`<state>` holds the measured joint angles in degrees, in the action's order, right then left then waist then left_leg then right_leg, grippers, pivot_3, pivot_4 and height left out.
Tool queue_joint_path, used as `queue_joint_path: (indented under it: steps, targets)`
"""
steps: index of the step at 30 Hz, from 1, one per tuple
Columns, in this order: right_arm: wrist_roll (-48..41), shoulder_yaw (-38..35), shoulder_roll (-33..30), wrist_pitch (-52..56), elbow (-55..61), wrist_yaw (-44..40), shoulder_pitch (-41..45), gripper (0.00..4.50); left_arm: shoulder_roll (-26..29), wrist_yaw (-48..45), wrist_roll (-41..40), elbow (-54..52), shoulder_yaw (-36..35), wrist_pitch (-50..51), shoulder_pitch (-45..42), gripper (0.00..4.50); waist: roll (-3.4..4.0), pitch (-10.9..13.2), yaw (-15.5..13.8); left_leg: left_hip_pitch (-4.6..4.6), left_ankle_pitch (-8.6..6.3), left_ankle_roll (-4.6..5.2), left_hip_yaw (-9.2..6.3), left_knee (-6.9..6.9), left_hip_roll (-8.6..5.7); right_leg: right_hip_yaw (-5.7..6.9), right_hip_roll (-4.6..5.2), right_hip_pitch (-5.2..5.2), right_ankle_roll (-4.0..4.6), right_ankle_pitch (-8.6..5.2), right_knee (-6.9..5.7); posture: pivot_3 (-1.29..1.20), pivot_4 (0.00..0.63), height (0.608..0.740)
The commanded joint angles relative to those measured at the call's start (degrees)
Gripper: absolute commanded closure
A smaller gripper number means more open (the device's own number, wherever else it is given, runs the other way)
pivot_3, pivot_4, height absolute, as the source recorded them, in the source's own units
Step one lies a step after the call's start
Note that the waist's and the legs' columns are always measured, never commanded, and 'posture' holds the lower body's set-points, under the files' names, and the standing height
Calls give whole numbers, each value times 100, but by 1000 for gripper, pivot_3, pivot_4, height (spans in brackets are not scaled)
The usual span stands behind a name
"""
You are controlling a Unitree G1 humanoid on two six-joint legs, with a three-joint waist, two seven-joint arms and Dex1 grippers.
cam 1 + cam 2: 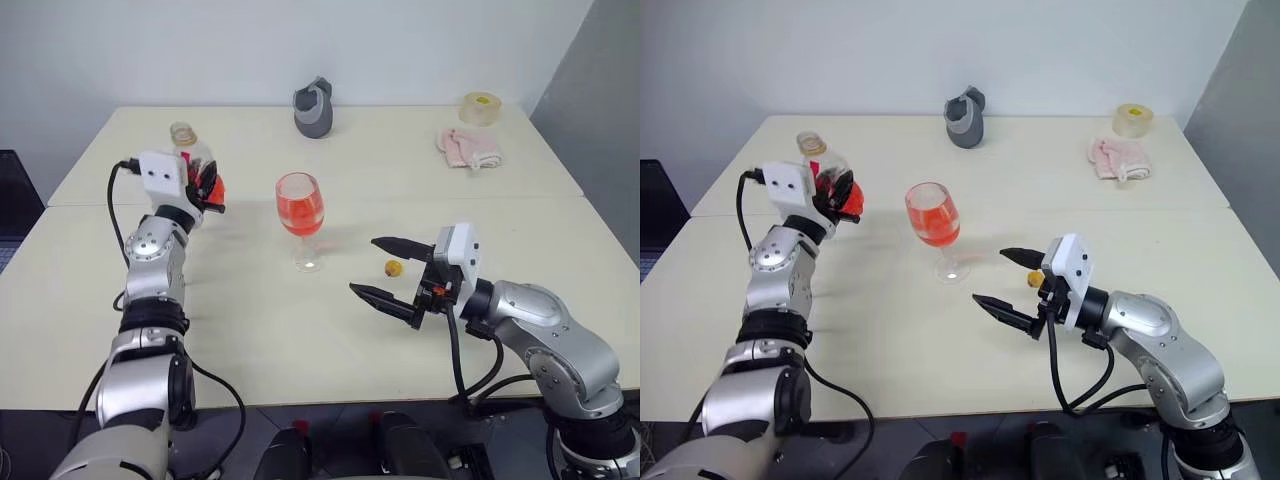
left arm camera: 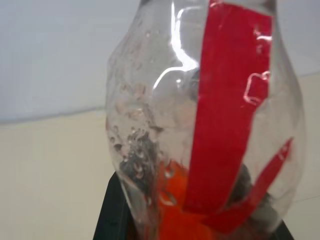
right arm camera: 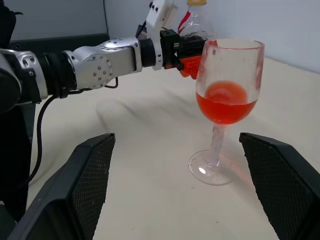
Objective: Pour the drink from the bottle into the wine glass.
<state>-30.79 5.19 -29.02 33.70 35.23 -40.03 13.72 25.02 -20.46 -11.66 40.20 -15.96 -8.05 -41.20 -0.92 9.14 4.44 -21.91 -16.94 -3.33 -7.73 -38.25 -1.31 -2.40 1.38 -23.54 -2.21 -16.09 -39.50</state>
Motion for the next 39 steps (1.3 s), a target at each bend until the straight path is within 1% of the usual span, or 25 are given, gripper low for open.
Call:
queue_joint_path:
  steps: [1,7,12,14,15,16,21,23,24,32,39]
  targets:
    - [-14,-27,-41,-246,172,-96,-89,233,-221,322,-244,-629,-180,165,258,3565,-2,-1,-31,1,0,0,1,-1,0,0,2,2,0,0,1,0,150,740]
    - [13,9,54,-263,66,-21,-16,233,-657,412,-470,-600,-255,166,588,3565,-6,-4,-147,1,0,-1,7,-8,-2,-2,2,5,0,0,3,0,150,740]
    - [-43,-71,107,-198,41,122,13,233,-678,410,-467,-490,-261,123,613,3565,-7,-4,-163,0,0,-1,8,-12,-2,-2,3,8,0,0,6,0,150,740]
    - [-50,-81,102,-183,48,155,22,233,-638,443,-429,-371,-272,122,605,2868,-7,-4,-162,1,0,-1,9,-12,-2,-3,3,8,0,0,5,0,150,740]
    - [-62,-89,96,-172,54,174,26,233,-629,448,-419,-341,-277,110,606,2619,-7,-4,-163,1,0,-1,10,-12,-2,-3,2,8,0,0,5,0,150,740]
    - [-71,-95,87,-166,59,186,28,233,-626,446,-413,-329,-279,103,606,2278,-7,-4,-163,1,0,-1,9,-12,-3,-3,3,8,0,0,5,0,150,740]
    - [-75,-114,48,-135,52,212,66,233,-646,436,-434,-395,-281,143,637,767,-7,-4,-163,1,0,-1,9,-12,-3,-2,3,10,0,0,6,0,150,740]
    - [-85,-127,44,-117,46,216,87,233,-652,441,-442,-478,-271,208,672,78,-7,-4,-163,2,0,-1,9,-12,-3,-2,3,10,0,0,6,0,150,740]
    - [-92,-137,40,-107,45,212,92,233,-656,453,-454,-602,-269,269,741,13,-7,-4,-163,2,0,-1,9,-11,-3,-2,2,10,0,0,6,0,150,740]
    - [-152,-250,-57,-96,69,119,-2,233,-659,521,-544,-2048,-218,1054,1568,13,-7,-5,-165,4,-1,-1,8,-9,1,-4,3,11,0,0,8,0,150,740]
    - [-269,-452,-137,-62,136,154,-148,233,-793,718,-689,-3272,-205,1749,2255,13,-7,-5,-199,7,-1,0,8,-8,2,-3,6,19,0,0,14,0,150,740]
